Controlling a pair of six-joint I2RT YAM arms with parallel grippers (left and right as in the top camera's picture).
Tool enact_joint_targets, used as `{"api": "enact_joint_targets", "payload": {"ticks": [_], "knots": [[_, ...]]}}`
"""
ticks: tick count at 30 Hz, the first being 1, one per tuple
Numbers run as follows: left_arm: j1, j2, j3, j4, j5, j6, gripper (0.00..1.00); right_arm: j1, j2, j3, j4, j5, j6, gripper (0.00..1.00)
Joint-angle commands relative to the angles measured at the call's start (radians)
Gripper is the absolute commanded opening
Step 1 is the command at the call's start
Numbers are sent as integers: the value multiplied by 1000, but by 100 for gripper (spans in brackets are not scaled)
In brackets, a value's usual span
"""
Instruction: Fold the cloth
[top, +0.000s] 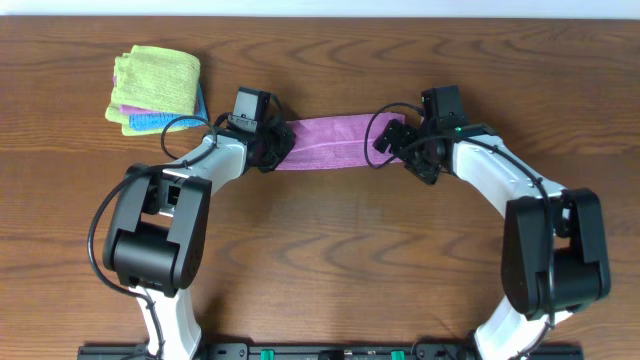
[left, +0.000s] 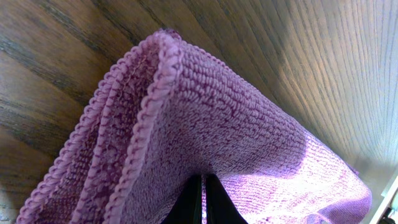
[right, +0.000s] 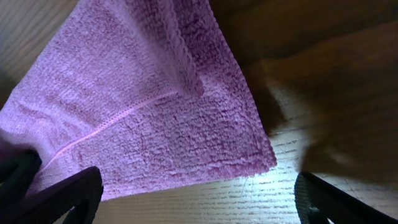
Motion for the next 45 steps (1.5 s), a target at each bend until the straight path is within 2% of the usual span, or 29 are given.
{"api": "enact_joint_targets", "payload": {"ticks": [1,9,15,17,21,22,26,36,45], "knots": [[2,16,19,-5,-25,-4,6,-3,22,2,13,-6,29,97],[2,16,19,-16,-25,-5,6,-2,82,2,60,-8,59,92],[2,16,19,-27,-25,-5,6,-1,126,2,122,-14,66,75],[3,16,19,-27,-26,-5,6,-1,126,2,138,-6,66,61],[6,16,19,-27,-25,-5,6,-1,126,2,188,-3,65,11],[11,16,19,-31,-26,-4,6,-1,126,2,203,-3,65,8],[27,16,19,-47,-25,0,6,-1,122,3,237,-20,45,2],[36,16,19,-61,-26,19,6,64,-20,6,341,-71,27,1],[36,16,19,-60,-25,19,6,195,-33,6,416,-114,30,1]]}}
